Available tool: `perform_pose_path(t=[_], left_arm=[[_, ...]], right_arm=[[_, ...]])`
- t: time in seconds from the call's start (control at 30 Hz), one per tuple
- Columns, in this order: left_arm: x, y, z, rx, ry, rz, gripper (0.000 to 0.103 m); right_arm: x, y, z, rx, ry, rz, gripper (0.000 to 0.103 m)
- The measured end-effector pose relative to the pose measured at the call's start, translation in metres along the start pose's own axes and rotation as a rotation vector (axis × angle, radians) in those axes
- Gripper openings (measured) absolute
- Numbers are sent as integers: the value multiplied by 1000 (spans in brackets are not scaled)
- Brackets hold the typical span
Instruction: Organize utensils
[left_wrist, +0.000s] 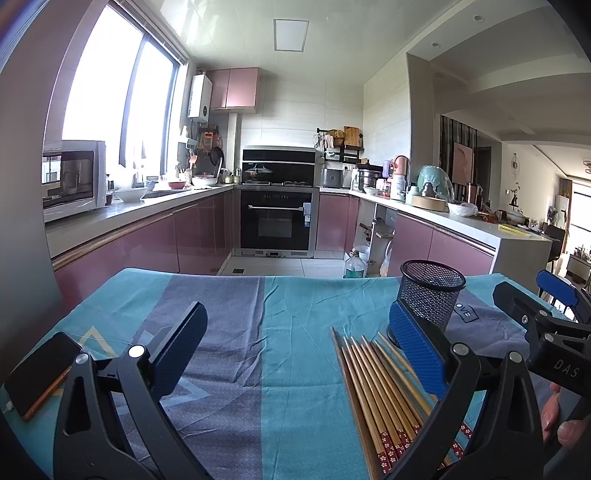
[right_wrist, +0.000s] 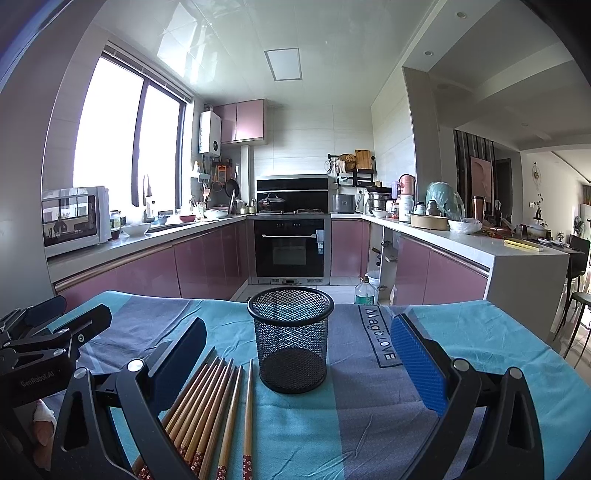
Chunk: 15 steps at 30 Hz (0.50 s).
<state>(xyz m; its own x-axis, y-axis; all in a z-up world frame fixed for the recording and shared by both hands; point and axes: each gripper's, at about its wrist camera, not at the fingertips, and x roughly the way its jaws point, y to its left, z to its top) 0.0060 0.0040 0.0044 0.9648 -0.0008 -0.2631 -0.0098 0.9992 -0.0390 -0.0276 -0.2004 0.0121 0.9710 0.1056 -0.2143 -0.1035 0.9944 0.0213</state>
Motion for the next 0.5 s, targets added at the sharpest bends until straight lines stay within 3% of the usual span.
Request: perform_pose_path(t=[0.5], left_arm=[[3, -1, -4, 6, 21, -2, 97]], right_arm=[[7, -2, -1, 1, 17, 17, 97]])
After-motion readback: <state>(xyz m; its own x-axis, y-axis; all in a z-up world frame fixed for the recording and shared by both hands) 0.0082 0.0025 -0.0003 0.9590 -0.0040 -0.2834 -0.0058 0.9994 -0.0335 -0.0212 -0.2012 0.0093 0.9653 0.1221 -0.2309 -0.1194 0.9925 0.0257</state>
